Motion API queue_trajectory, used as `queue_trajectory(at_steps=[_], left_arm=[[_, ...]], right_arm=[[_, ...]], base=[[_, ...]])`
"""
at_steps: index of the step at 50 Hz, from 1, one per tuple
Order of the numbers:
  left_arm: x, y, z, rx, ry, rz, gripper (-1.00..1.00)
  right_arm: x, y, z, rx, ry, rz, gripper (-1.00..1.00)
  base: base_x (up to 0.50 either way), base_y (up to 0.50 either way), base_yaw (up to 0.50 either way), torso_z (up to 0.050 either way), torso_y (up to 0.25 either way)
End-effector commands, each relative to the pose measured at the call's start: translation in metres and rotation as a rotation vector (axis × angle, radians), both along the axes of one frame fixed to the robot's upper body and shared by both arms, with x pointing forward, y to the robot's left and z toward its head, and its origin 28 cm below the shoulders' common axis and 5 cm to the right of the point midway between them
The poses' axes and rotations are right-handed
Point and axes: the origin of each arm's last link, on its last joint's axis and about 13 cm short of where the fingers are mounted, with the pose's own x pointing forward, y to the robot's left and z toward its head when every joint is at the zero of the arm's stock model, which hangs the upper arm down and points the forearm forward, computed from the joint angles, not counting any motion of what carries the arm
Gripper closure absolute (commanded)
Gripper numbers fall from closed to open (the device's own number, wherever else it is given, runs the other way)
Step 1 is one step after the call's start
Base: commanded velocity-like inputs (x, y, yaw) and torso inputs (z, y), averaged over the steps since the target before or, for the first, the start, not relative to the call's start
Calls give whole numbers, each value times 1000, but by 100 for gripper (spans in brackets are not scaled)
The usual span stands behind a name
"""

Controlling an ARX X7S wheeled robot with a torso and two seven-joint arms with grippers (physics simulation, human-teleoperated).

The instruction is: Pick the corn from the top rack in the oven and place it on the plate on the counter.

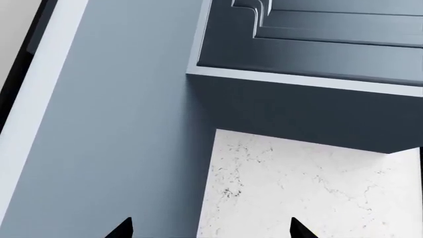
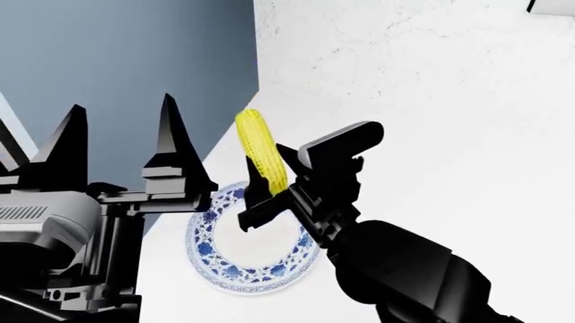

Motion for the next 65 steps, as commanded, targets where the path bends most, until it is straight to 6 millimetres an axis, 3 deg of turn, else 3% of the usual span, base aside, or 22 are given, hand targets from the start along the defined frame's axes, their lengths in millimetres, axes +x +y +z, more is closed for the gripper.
queue_trajectory(at_steps=[1, 25, 65], left_arm=[[0, 0, 0, 0, 1, 0, -100], [0, 0, 0, -1, 1, 1, -100], [0, -1, -1, 1, 4, -4, -100]], right_arm=[[-1, 1, -9, -28, 5, 7, 100], [-6, -1, -36, -39, 105, 6, 100], [-16, -2, -52, -38, 158, 13, 100]], base=[[0, 0, 0, 0, 0], [0, 0, 0, 0, 0], [0, 0, 0, 0, 1]])
